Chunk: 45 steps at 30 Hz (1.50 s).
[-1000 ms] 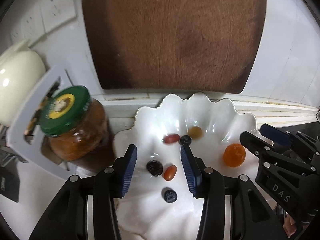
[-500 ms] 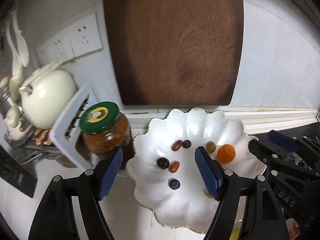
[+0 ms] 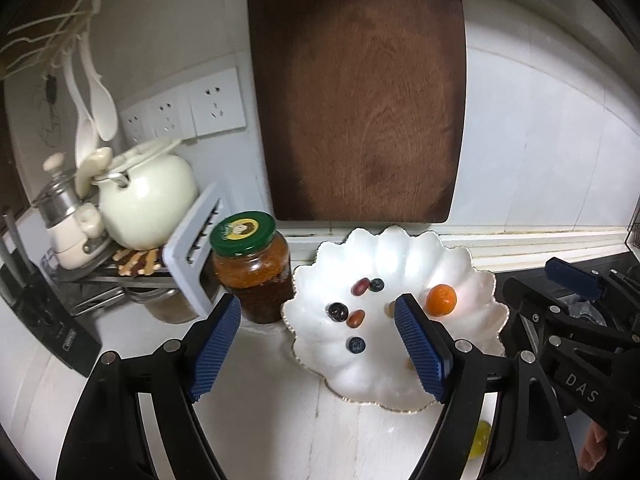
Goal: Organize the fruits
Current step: 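Lower both fruits into the white bowl and open both tools, then lift both open tools from the bowl toward the green pear and dark plum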
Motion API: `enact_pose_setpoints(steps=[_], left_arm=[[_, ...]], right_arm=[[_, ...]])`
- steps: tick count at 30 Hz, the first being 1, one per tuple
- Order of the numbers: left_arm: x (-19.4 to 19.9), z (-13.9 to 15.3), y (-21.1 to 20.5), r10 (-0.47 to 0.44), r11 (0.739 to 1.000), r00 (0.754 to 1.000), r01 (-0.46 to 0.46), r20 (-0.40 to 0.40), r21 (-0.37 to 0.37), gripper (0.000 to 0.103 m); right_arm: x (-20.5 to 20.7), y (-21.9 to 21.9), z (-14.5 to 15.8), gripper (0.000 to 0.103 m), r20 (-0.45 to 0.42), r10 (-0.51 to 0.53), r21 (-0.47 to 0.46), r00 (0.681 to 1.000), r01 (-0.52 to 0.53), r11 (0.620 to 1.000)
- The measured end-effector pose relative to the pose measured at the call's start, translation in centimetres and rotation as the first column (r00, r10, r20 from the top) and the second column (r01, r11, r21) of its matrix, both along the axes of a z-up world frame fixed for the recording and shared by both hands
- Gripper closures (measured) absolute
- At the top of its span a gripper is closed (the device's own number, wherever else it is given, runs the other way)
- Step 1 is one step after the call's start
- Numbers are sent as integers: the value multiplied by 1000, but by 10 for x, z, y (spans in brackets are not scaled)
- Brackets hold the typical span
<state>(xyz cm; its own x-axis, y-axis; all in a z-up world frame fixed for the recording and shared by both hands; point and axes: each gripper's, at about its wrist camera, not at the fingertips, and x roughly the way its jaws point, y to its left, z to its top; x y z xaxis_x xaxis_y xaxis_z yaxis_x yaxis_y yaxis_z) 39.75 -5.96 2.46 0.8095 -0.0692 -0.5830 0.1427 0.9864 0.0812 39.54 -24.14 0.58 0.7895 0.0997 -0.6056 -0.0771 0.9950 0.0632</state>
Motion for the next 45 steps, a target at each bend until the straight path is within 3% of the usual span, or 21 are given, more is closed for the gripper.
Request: enact_pose_setpoints(steps=[19,31,45], left_arm=[[-82,22,9,11,1000,997,-10,83,-20,21],[-115,6,8,40,999,998,-39,40,-30,21],[-133,-37,5,90,995,994,-92,-56,-26,21]], right_arm=[[-69,-4,13,47,55,64,24,996,-66,998],[-96,-9,1,46,53,106,48,993,-109,993],[-108,-10,-35,46,-14,155,38,988,-155,987]])
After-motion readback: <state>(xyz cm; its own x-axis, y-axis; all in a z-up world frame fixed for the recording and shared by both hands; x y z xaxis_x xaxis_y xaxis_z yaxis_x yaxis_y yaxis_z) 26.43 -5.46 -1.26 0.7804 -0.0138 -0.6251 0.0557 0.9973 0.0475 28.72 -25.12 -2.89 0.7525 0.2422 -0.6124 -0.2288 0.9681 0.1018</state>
